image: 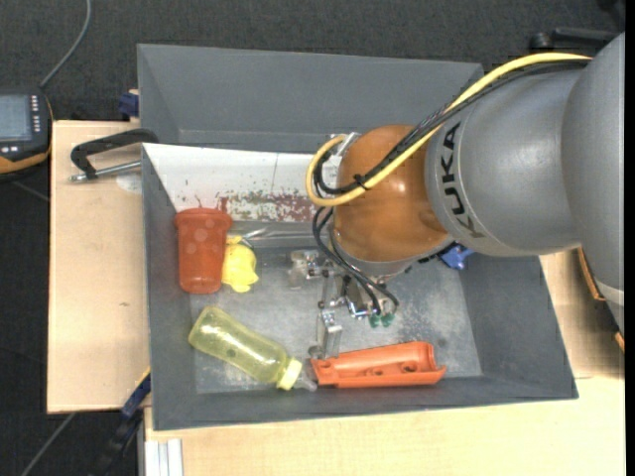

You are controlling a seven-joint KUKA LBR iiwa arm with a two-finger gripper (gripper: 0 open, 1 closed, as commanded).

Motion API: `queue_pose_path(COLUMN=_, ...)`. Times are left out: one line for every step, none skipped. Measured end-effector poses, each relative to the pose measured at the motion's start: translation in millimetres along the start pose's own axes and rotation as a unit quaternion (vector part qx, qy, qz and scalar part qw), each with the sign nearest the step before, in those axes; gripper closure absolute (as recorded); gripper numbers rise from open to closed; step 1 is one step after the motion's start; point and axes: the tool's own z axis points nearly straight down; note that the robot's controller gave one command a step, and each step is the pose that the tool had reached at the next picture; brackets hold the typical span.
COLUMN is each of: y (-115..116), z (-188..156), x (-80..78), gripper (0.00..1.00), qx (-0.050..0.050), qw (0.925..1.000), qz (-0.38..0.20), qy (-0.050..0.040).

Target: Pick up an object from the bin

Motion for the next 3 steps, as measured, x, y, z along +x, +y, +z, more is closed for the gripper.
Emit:
queue_pose_path(y=-15.7, z=34.3, x=2.1, gripper=0.0, qx=0.0, qw=0.9999, qz=-0.011, qy=-0.012)
queue_pose_path(y=-50.2, z=62.8, x=9.9, gripper=0.0, qx=-0.001, qw=0.9997, qz=-0.024, qy=-0.0005)
queue_pose_path(y=-51.6, z=66.2, x=14.8, gripper=0.0, qx=-0.001, qw=0.9967, qz=-0.081, qy=-0.0068)
